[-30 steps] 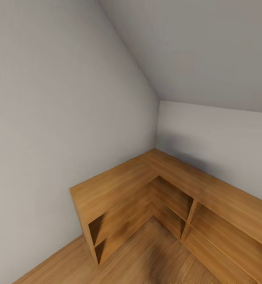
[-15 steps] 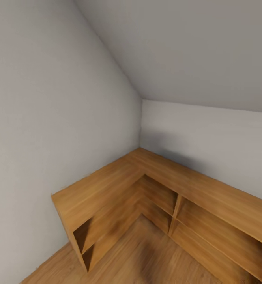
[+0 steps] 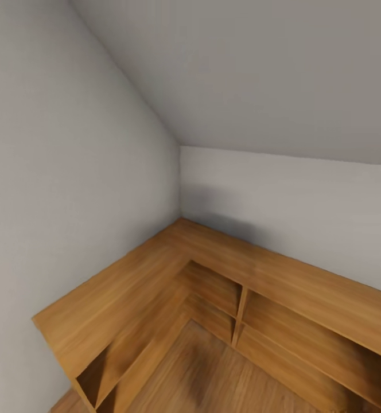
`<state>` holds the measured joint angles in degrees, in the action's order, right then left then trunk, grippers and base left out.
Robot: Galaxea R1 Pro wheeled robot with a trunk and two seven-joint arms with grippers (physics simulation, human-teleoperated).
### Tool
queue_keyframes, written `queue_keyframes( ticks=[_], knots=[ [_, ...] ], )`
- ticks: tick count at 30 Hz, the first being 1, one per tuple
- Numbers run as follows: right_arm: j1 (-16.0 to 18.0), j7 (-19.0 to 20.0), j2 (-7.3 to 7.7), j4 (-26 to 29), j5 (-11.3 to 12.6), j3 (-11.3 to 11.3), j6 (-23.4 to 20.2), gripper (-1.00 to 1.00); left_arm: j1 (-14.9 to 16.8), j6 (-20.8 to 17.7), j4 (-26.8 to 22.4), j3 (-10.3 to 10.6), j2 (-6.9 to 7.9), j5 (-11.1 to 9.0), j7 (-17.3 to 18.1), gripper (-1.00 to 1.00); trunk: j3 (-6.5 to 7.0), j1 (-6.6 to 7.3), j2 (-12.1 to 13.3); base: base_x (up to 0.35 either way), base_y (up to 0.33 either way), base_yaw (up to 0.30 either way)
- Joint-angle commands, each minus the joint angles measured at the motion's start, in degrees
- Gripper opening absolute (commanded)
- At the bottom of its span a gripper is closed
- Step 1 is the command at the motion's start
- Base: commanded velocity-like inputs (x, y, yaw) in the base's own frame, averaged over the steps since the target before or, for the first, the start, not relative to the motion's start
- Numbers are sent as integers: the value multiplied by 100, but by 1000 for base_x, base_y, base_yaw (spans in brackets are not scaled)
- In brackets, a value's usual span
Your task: In the bedroom, organize the workspace by keeping the computer under the desk, ensuring the monitor is on the desk, placing the keyboard on the desk next to the monitor, placing the mouse on the desk next to the keyboard, moving the folder from the swivel chair onto the desk next to the mouse, stacking the notebook on top of the folder with the pen on top of the notebook, and positioning the swivel chair next to the desk.
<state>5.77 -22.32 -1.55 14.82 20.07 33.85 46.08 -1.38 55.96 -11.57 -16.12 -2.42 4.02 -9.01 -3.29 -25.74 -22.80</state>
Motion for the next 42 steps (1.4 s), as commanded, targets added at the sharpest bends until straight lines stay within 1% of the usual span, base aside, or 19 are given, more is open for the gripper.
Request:
queue_keyframes(
  ticks=[1,6,9,10,11,15,21,32,42],
  knots=[
    [8,-41,-2,-4,29,48,13,100,-3,1,-13,-2,-3,45,-46,100,-11,-5,-11,76,18,-296],
    [10,-43,-31,-5,35,44,13,100,-3,-24,-12,-7,5,47,-42,100,-11,-5,-11,41,10,-295],
    [10,-39,-66,-10,27,48,16,100,-3,-45,-12,-15,83,42,-42,100,-11,-5,-11,13,3,-293],
    [7,-38,-78,-12,21,51,19,100,-3,-53,-10,-18,153,40,-38,100,-11,-5,-11,6,2,-293],
    [8,-37,-83,-10,18,53,20,100,-3,-59,-5,-17,183,38,-36,100,-11,-5,-11,5,1,-293],
    [7,-36,-106,-12,8,64,22,100,-3,-175,14,-17,249,32,-36,100,-11,-5,-11,3,1,-293],
    [10,-36,-141,-14,-1,68,23,100,-3,-268,21,-17,273,18,-49,100,-11,-5,-11,1,0,-293],
    [8,-15,-147,-16,-13,74,16,100,-3,-409,16,-19,292,-5,-49,100,-11,-5,-11,0,0,-293],
    [8,-10,-152,-14,-20,75,8,100,-3,-393,14,-30,272,2,-46,100,-11,-5,-11,0,0,-295]
  ],
)
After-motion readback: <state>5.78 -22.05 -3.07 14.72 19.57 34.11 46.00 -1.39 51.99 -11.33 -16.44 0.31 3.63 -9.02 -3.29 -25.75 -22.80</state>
